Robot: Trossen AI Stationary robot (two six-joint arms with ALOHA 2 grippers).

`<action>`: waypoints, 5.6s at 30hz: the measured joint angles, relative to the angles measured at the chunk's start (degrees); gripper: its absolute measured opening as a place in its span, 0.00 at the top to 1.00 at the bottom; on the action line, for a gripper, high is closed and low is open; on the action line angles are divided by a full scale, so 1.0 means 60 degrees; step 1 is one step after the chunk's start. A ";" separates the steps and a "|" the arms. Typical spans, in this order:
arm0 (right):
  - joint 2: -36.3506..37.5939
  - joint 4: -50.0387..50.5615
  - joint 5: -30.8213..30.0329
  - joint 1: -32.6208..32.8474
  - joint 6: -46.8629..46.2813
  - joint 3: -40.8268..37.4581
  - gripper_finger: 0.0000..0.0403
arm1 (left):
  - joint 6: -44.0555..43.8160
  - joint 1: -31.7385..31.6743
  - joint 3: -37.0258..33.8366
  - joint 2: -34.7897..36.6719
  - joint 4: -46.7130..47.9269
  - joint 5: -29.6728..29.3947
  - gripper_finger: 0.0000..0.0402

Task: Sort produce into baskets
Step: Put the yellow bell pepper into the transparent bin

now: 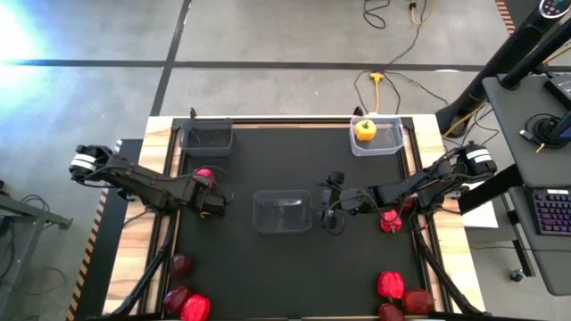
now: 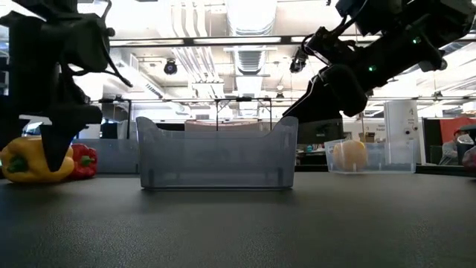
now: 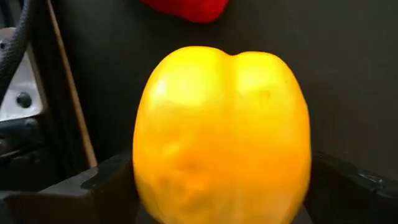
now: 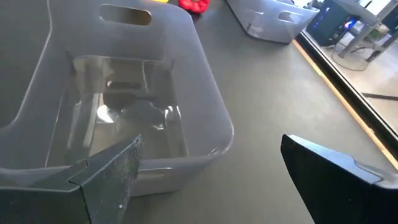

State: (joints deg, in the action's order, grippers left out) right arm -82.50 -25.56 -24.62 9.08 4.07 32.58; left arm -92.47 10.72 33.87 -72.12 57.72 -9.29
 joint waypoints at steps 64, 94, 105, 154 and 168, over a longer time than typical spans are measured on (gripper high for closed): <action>0.2284 0.2865 -0.3574 0.1321 -0.0781 0.0241 0.07 | 1.4782 -0.6167 0.8403 -0.7691 0.5384 0.3949 0.27; 0.0954 0.1895 -0.2546 -0.0042 -0.0925 -0.0007 0.07 | 1.2664 -0.6051 0.7672 -0.4414 0.5313 0.1734 0.07; 0.0188 0.0924 -0.2550 -0.0309 -0.0545 -0.0011 0.07 | 1.0892 -0.5719 0.4277 -0.1976 0.3837 0.1454 0.10; 0.1661 0.1456 -0.2046 0.0049 -0.1044 0.0007 0.07 | 1.3361 -0.4922 0.2826 -0.4805 -1.1181 0.0210 1.00; 0.1051 0.6506 0.0054 -0.1084 -0.0018 0.3009 0.07 | 1.5250 -0.4896 -0.0042 -0.1976 -1.5866 0.1285 1.00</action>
State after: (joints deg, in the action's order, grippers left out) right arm -76.19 13.48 -24.30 2.57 3.97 50.63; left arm -0.97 -18.65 33.62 -83.97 -37.48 -1.58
